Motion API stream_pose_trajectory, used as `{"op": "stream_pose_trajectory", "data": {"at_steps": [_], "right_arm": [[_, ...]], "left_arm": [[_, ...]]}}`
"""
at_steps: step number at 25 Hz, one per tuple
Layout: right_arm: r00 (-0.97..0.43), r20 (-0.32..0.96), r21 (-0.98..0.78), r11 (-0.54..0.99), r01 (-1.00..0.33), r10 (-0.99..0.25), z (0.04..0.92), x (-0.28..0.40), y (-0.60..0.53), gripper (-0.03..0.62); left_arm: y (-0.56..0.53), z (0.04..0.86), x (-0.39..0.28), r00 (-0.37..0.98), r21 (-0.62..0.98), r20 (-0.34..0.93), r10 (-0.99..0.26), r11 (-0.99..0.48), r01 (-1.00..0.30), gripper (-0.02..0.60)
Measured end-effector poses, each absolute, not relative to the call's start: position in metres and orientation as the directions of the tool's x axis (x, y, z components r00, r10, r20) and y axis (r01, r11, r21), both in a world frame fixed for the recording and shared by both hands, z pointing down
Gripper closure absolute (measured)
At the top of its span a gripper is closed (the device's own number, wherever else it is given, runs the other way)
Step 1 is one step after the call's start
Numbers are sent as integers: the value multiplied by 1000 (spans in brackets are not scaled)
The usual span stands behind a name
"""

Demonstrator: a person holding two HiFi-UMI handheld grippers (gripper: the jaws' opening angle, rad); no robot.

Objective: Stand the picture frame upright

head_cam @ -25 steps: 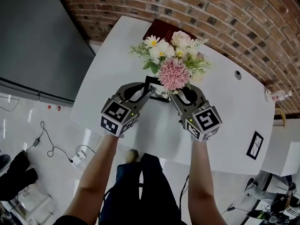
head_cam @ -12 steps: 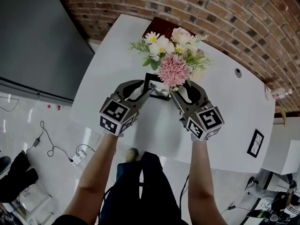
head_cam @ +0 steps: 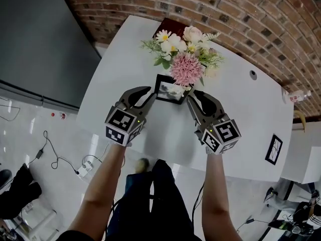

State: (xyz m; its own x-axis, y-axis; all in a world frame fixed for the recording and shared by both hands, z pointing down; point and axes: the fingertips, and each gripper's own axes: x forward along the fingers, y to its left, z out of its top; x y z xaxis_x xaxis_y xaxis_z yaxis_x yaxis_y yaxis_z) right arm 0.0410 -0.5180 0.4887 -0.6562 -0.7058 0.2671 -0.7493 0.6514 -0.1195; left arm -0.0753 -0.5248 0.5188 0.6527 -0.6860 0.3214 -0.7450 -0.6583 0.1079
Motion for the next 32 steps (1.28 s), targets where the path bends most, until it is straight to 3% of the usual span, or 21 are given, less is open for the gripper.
{"op": "stream_pose_trajectory", "data": {"at_steps": [4, 8, 11, 32], "right_arm": [[-650, 274, -133, 642, -755, -708, 490, 38, -504, 484], [-644, 255, -164, 624, -764, -721, 485, 37, -490, 561], [-645, 251, -170, 623, -763, -721, 482, 33, -480, 588], [-654, 138, -296, 599, -744, -744, 436, -5, -388, 591]], "left_arm": [[-515, 515, -77, 658, 115, 321, -681, -662, -741, 535], [-505, 509, -78, 666, 115, 310, -678, -669, -735, 580], [-497, 506, -78, 675, 123, 305, -672, -675, -727, 580], [-418, 457, -70, 778, 193, 201, -595, -755, -627, 580]]}}
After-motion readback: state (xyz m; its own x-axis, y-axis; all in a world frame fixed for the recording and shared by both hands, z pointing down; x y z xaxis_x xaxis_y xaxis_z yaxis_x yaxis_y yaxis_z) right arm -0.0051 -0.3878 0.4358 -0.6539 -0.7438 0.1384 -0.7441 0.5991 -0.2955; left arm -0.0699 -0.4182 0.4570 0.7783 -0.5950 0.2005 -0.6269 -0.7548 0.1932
